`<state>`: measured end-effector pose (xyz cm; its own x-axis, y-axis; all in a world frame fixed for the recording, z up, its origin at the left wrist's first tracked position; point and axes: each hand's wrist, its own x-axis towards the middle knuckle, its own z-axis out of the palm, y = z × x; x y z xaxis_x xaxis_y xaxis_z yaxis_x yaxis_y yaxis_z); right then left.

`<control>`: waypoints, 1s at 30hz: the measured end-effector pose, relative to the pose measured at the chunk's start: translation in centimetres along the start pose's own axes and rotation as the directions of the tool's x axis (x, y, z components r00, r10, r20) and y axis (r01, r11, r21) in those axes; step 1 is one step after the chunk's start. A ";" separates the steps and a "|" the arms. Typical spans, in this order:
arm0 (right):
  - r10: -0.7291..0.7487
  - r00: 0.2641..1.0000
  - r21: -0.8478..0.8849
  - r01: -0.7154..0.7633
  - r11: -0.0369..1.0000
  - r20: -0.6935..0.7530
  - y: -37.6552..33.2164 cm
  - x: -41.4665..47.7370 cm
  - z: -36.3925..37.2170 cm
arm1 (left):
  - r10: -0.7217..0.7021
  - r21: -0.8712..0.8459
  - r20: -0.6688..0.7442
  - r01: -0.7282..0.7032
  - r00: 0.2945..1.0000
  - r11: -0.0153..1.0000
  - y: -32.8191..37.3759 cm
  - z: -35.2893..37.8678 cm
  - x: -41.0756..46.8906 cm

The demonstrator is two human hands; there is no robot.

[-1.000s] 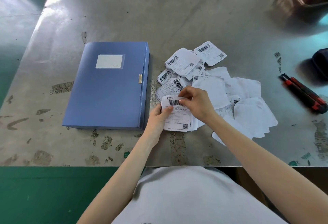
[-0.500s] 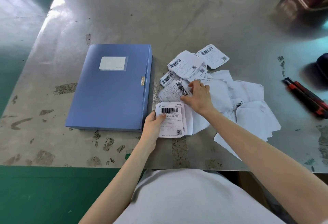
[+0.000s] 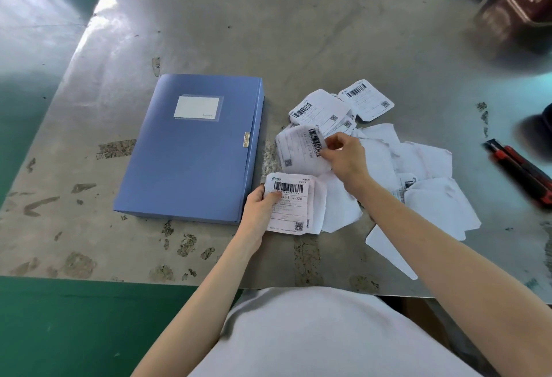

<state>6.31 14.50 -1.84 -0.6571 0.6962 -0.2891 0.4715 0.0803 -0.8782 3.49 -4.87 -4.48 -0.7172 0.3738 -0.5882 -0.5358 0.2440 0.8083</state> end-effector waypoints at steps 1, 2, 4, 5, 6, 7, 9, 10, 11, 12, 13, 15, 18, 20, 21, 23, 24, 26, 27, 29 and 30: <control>0.028 0.999 0.050 -0.027 0.998 -0.021 0.0 0.1 -0.2 | -0.004 -0.011 -0.006 0.004 1.000 1.000 0.2 -0.2 0.2; 0.056 0.998 0.103 -0.053 0.993 -0.032 0.1 0.3 -0.3 | -0.009 -0.028 -0.017 0.008 1.000 1.000 0.4 -0.5 0.4; 0.098 0.995 0.233 -0.091 0.968 -0.018 0.1 0.3 -0.5 | -0.016 -0.057 -0.037 0.014 0.999 0.998 0.8 -1.1 0.8; 0.108 0.994 0.298 -0.102 0.949 -0.005 0.1 0.3 -0.6 | -0.016 -0.067 -0.045 0.013 0.999 0.998 1.1 -1.4 1.0; 0.113 0.994 0.357 -0.109 0.928 0.008 0.2 0.2 -0.6 | -0.014 -0.074 -0.053 0.010 0.999 0.997 1.2 -1.7 1.2; 0.117 0.993 0.409 -0.113 0.905 0.015 0.2 0.1 -0.6 | -0.012 -0.079 -0.060 0.008 0.998 0.997 1.4 -2.0 1.3; 0.134 0.991 0.510 -0.122 0.852 0.013 0.1 0.0 -0.5 | -0.016 -0.080 -0.066 0.011 0.998 0.997 1.5 -2.4 1.5; 0.149 0.989 0.557 -0.126 0.821 0.005 0.0 0.0 -0.5 | -0.018 -0.072 -0.063 0.013 0.998 0.997 1.5 -2.6 1.5; 0.166 0.986 0.600 -0.131 0.789 -0.003 -0.2 -0.1 -0.5 | -0.018 -0.058 -0.056 0.015 0.998 0.998 1.4 -2.7 1.5; 0.184 0.983 0.639 -0.137 0.757 -0.007 -0.3 -0.1 -0.5 | -0.016 -0.045 -0.046 0.014 0.999 0.999 1.3 -2.9 1.4; 0.198 0.980 0.672 -0.144 0.726 -0.005 -0.5 -0.1 -0.5 | -0.013 -0.034 -0.034 0.012 0.999 0.999 1.2 -3.0 1.3; 0.203 0.979 0.711 -0.159 0.685 0.024 -0.8 -0.2 -0.4 | -0.009 -0.025 -0.020 0.008 1.000 1.000 1.0 -3.1 1.2; 0.152 0.980 0.664 -0.198 0.722 0.127 -1.0 -0.6 -0.3 | -0.011 -0.022 -0.017 0.010 1.000 1.000 0.8 -3.3 1.0; 0.114 0.973 0.571 -0.211 0.794 0.201 -0.9 -0.9 -0.2 | -0.011 -0.012 -0.016 0.011 1.000 1.000 0.7 -3.2 0.9; 0.097 0.968 0.523 -0.208 0.826 0.232 -0.8 -1.0 -0.2 | -0.011 -0.003 -0.015 0.011 1.000 1.000 0.6 -3.1 0.9; 0.062 0.957 0.420 -0.183 0.889 0.285 -0.5 -1.3 -0.1 | -0.012 0.020 -0.012 0.013 1.000 1.000 0.6 -2.9 0.6; 0.045 0.950 0.359 -0.160 0.920 0.310 -0.4 -1.4 -0.1 | -0.015 0.027 -0.012 0.016 1.000 1.000 0.5 -2.8 0.5; -0.001 0.938 0.219 -0.079 0.973 0.346 -0.2 -1.7 -0.1 | -0.019 0.022 -0.016 0.020 1.000 1.000 0.3 -2.7 0.4; -0.026 0.935 0.157 -0.032 0.987 0.355 -0.1 -1.9 -0.2 | -0.023 0.016 -0.022 0.023 0.999 1.000 0.2 -2.7 0.3; -0.063 0.930 0.080 0.037 0.996 0.362 -0.1 -2.2 -0.2 | -0.030 -0.010 -0.021 0.030 0.999 1.000 0.1 -2.7 0.3; -0.073 0.928 0.055 0.057 0.997 0.364 -0.1 -2.3 -0.2 | -0.030 -0.026 -0.014 0.030 0.999 0.999 0.1 -2.7 0.2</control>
<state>7.90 13.07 -1.03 -0.8588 0.3805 -0.3431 0.4002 0.0803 -0.9129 2.09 -7.20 -4.64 -0.7069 0.3539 -0.6124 -0.5684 0.2311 0.7896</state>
